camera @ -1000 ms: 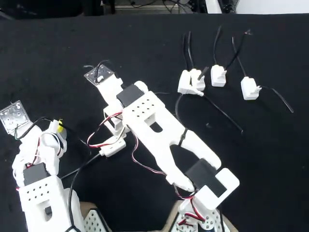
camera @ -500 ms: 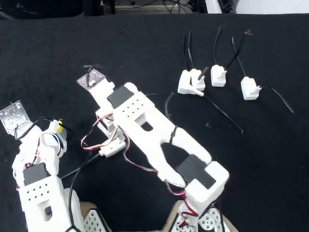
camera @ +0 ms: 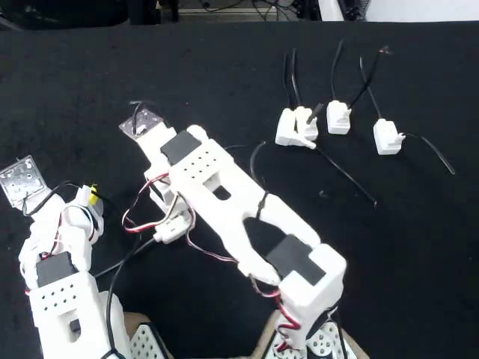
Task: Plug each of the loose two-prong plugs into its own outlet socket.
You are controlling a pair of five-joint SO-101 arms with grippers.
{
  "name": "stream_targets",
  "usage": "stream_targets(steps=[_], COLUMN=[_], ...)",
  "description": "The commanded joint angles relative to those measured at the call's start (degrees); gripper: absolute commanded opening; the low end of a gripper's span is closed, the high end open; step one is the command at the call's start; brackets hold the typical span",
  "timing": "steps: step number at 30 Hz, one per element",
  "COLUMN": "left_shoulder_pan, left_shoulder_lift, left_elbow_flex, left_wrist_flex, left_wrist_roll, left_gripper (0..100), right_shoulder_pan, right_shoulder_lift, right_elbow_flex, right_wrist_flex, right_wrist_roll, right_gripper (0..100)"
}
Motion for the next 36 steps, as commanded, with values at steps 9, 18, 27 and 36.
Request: stream_targets(steps=[9,18,27,36], left_shoulder_pan=[0.1,0.1,0.1,0.0], left_shoulder_lift=[-0.5,-0.5,-0.5,-0.5], left_elbow_flex=[-3.3,-3.3,-3.3,-3.3], left_wrist_flex=[-0.7,-0.7,-0.7,-0.7], left_wrist_roll=[-0.8,-0.8,-0.8,-0.8], left_gripper=[23,23,23,23], right_shoulder_pan=[-1.4,-2.1,-3.4,-3.5], right_shoulder_lift=[-1.7,-1.7,-1.7,-2.3], right_elbow_flex=[0.1,3.1,3.4,2.9], right_wrist_flex=[-0.6,-4.7,-5.8,-6.0], right_wrist_roll=[-6.1,-5.9,-5.7,-2.5], right_gripper=[1.1,1.1,1.4,24.8])
